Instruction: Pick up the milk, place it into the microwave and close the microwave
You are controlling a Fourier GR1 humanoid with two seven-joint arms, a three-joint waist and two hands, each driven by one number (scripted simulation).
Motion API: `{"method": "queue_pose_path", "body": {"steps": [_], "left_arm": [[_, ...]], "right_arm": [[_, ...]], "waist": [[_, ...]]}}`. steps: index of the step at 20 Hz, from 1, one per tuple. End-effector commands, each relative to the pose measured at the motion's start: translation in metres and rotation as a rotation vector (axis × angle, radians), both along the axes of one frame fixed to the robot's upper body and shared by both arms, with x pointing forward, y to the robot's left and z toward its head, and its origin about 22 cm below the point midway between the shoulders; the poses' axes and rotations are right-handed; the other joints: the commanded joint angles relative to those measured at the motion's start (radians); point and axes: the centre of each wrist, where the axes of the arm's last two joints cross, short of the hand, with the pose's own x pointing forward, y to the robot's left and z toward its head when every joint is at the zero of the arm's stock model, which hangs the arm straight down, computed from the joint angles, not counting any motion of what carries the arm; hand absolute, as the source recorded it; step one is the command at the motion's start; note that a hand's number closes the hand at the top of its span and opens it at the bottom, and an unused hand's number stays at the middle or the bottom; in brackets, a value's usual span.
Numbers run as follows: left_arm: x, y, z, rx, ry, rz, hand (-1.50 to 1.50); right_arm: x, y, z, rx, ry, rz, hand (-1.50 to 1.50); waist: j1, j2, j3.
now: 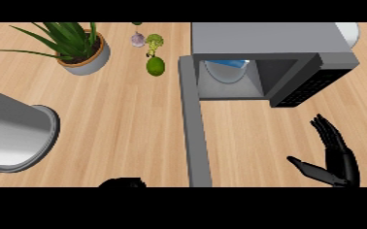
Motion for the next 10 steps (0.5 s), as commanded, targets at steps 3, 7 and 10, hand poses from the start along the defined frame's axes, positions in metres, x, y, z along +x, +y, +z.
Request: {"method": "queue_pose_path", "body": {"steps": [3, 7, 10], "left_arm": [[0.041, -0.023, -0.012, 0.069, -0.041, 0.087, 1.5], [0.063, -0.047, -0.009, 0.117, -0.048, 0.038, 1.5], [0.085, -0.062, -0.013, 0.211, -0.022, -0.103, 1.5]], "right_arm": [[-0.028, -0.05, 0.022, 0.028, -0.032, -0.025, -1.5], [-0.037, -0.044, 0.016, 0.018, 0.0, -0.035, -1.5], [-0.035, -0.067, 0.025, 0.032, -0.012, 0.011, -1.5]], "waist": [[0.0, 0.002, 0.0], [0.006, 0.002, 0.0], [-0.002, 0.005, 0.001]]}}
